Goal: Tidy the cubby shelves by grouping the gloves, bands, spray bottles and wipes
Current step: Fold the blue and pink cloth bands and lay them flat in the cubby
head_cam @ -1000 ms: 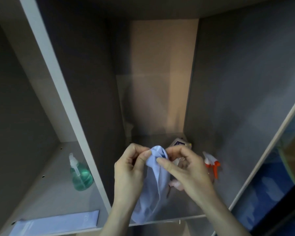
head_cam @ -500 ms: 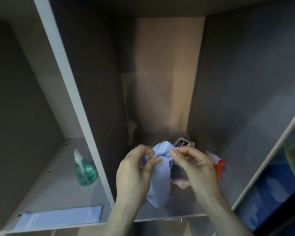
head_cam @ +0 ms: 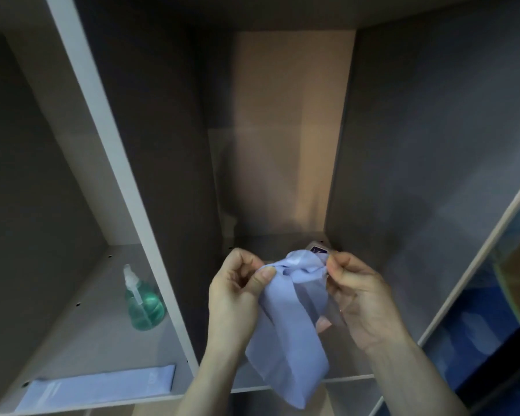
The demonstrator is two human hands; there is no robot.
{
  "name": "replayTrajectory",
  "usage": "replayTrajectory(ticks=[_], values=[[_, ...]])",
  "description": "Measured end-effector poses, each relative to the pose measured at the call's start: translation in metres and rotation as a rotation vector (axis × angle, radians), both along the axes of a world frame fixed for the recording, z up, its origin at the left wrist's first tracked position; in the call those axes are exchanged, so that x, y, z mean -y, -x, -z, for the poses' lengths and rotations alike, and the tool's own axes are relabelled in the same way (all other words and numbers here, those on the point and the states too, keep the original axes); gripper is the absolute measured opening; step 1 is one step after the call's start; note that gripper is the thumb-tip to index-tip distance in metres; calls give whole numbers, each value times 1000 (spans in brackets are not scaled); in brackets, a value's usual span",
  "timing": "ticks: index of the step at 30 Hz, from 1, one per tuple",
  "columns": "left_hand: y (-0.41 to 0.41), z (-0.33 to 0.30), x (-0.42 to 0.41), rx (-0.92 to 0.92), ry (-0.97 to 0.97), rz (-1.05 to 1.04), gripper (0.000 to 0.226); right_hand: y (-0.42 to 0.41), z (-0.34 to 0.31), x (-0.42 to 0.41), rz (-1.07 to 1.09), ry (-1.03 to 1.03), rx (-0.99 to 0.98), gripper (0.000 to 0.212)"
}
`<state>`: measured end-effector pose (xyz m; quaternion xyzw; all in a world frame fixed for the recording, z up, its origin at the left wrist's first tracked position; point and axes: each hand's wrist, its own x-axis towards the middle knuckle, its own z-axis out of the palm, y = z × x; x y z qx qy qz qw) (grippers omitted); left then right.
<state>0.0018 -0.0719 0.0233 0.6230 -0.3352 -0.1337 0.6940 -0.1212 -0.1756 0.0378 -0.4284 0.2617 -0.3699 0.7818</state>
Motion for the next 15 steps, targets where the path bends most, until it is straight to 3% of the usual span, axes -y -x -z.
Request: replayTrajectory(ticks=[2, 5, 9, 15], values=[[4, 0, -2, 63, -6, 5, 20, 1, -1, -3, 46, 66, -41, 9], [8, -4, -7, 159, 24, 96, 10, 5, -2, -5, 128, 352, -158, 20], [4, -12, -9, 117, 42, 219, 35, 6, -1, -4, 118, 741, -209, 17], [2, -13, -5, 426, -88, 105, 11, -2, 6, -12, 170, 858, -241, 22]])
